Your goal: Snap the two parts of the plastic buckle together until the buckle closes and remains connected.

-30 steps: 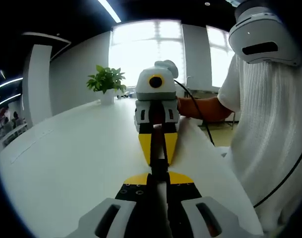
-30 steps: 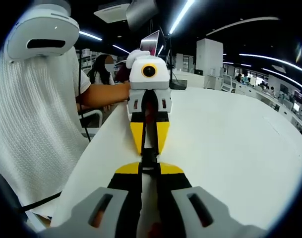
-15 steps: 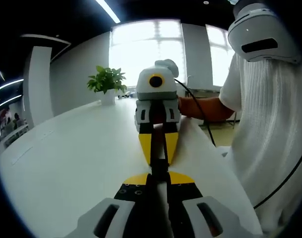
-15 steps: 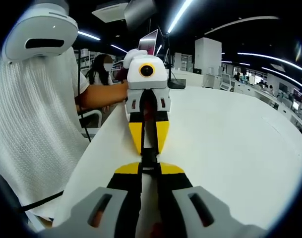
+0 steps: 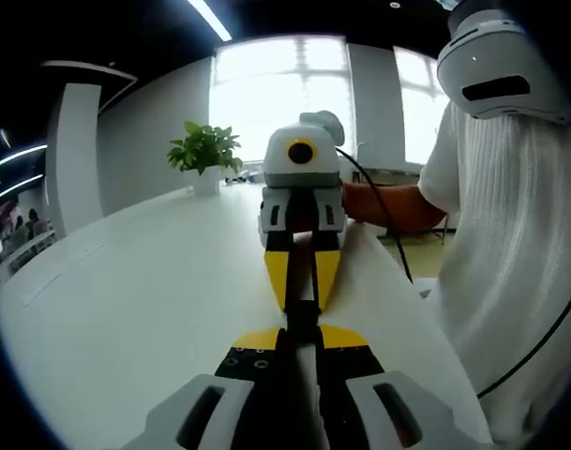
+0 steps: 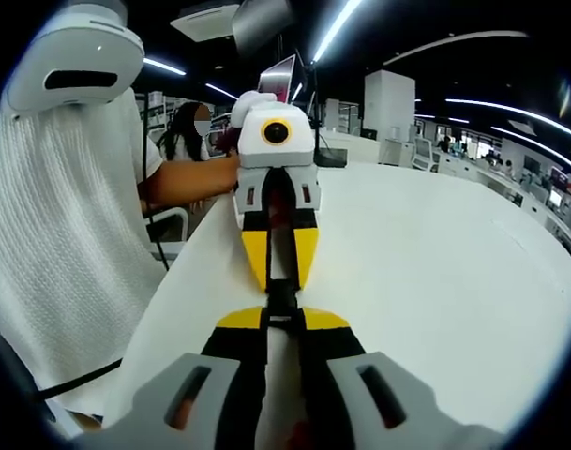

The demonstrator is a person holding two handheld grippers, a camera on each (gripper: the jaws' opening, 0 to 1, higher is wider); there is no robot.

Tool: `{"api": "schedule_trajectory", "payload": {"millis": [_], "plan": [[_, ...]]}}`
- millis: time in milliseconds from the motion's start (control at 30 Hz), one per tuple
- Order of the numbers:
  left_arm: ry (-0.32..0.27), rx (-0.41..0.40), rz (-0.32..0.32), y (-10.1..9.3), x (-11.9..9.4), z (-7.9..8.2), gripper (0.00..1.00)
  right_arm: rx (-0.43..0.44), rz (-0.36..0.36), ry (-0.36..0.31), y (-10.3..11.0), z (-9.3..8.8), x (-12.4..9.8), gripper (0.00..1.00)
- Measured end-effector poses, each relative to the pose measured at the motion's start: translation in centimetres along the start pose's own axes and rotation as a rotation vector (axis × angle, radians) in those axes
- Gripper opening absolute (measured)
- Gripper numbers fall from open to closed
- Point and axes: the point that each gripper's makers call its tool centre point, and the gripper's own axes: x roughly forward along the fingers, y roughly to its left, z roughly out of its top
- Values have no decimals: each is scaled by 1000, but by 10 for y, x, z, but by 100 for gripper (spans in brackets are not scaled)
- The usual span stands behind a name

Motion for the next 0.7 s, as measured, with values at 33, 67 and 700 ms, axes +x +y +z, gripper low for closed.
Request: {"api": "schedule_trajectory", "payload": {"millis": [33, 67, 700], "plan": [[0, 2, 1, 0, 0, 0, 11, 1, -4, 0, 0, 0, 0, 12], [-1, 3, 2, 0, 0, 0, 11, 2, -7, -1, 0, 0, -1, 12], [6, -16, 18, 2, -1, 0, 11, 13, -38, 10, -4, -2, -5, 12]]}}
